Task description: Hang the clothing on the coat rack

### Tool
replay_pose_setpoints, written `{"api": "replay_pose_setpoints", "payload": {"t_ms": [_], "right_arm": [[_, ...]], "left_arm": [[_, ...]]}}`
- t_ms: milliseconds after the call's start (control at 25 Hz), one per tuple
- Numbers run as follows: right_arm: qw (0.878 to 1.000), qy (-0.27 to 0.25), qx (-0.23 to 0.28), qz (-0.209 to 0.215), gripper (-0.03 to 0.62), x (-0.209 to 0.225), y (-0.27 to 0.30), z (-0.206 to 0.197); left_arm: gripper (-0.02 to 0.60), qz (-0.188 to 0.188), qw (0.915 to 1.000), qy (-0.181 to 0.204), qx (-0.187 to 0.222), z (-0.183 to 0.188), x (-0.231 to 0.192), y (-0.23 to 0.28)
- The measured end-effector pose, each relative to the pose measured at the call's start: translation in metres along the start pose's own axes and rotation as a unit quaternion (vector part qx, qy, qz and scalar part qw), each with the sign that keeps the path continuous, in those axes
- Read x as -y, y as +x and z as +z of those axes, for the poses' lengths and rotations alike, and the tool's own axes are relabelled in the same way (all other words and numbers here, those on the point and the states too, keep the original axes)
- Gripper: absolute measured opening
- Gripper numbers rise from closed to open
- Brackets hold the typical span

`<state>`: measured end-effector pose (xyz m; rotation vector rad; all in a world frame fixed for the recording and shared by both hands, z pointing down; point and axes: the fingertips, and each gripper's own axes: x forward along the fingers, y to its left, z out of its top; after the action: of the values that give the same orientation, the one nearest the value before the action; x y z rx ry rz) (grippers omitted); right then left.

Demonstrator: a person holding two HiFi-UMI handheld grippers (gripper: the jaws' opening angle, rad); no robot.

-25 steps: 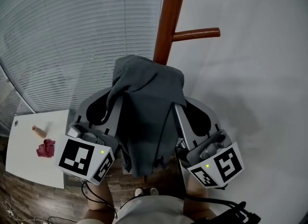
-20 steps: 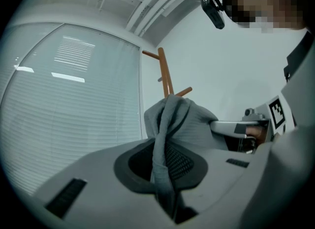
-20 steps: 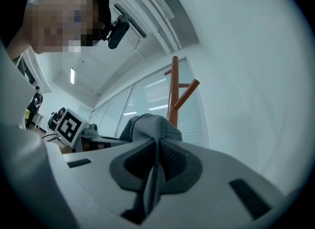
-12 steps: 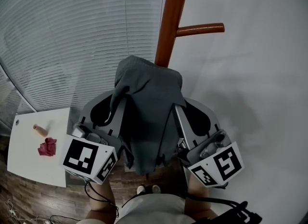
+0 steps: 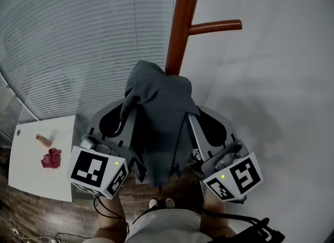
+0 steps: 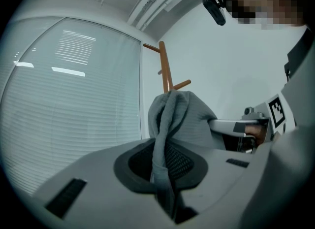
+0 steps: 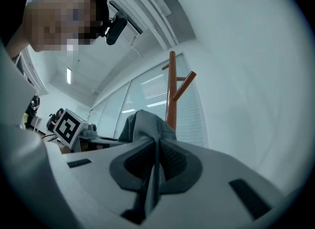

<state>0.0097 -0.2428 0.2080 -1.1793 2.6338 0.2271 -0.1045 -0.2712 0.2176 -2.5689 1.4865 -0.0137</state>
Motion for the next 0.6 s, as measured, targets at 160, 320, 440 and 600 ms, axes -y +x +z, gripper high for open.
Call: {"api": "replay_pose_setpoints", "payload": {"t_ms": [160, 320, 440, 600], "right_arm": [[1.000, 0.003, -0.003, 0.000, 0.028, -0.0003, -0.0014, -0.0038], [1.000, 0.006, -0.006, 0.000, 0.028, -0.0001, -0.0008, -0.0061], [1.000, 0.007, -0.008, -0.001, 0.028, 0.0008, 0.0003, -0.0081], [1.000, 0.010, -0.011, 0.000, 0.028, -0.0005, 0.0015, -0.0096]], "left_arm": [[0.040, -0.002, 1.0000, -0.001, -0.004, -0.0040, 0.0027, 0.0001], [0.040, -0.004, 1.0000, -0.004, -0.006, -0.0067, 0.0038, 0.0011], [0.040, -0.007, 0.9999, -0.005, -0.008, -0.0090, 0.0048, 0.0028], [0.040, -0.017, 0.9998, -0.005, -0.006, -0.0104, 0.0080, 0.0038]]}}
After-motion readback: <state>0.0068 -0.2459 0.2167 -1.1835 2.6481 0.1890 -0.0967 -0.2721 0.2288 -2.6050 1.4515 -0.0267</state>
